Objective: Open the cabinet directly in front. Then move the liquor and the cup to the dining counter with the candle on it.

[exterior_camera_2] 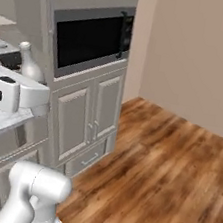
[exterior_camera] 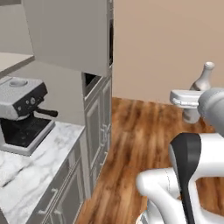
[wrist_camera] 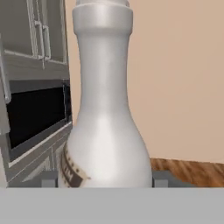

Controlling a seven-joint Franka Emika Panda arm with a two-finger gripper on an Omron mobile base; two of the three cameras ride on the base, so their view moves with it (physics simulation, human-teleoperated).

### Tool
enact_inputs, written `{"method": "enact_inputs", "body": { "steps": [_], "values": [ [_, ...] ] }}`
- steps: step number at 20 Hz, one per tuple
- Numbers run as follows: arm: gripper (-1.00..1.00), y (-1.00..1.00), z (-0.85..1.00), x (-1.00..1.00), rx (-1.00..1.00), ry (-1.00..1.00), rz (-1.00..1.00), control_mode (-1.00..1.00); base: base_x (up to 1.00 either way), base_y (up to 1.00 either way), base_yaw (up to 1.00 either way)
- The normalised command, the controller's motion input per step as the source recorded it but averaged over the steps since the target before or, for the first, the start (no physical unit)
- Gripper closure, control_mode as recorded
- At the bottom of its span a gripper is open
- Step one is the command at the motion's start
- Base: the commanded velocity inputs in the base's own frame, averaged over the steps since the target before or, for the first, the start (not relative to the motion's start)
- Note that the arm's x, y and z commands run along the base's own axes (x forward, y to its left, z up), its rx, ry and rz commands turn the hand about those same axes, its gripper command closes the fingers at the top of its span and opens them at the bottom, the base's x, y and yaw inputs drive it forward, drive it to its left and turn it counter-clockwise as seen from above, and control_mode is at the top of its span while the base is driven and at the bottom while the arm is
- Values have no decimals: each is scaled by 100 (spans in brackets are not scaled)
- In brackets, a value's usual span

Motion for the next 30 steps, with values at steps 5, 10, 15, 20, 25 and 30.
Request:
{"method": "enact_inputs", "body": {
  "steps": [5, 10, 15, 20, 25, 30],
  "values": [
    [100, 0, 0, 0, 0, 0, 0, 100, -4, -100, -47],
    [100, 0, 0, 0, 0, 0, 0, 100, 77, -72, -25],
    [100, 0, 0, 0, 0, 0, 0, 100, 100, -15, -18],
    [100, 0, 0, 0, 0, 0, 0, 100, 100, -13, -19],
    [100, 0, 0, 0, 0, 0, 0, 100, 100, -39, -35],
    [100, 0, 0, 0, 0, 0, 0, 100, 80, -79, -58]
  ]
}}
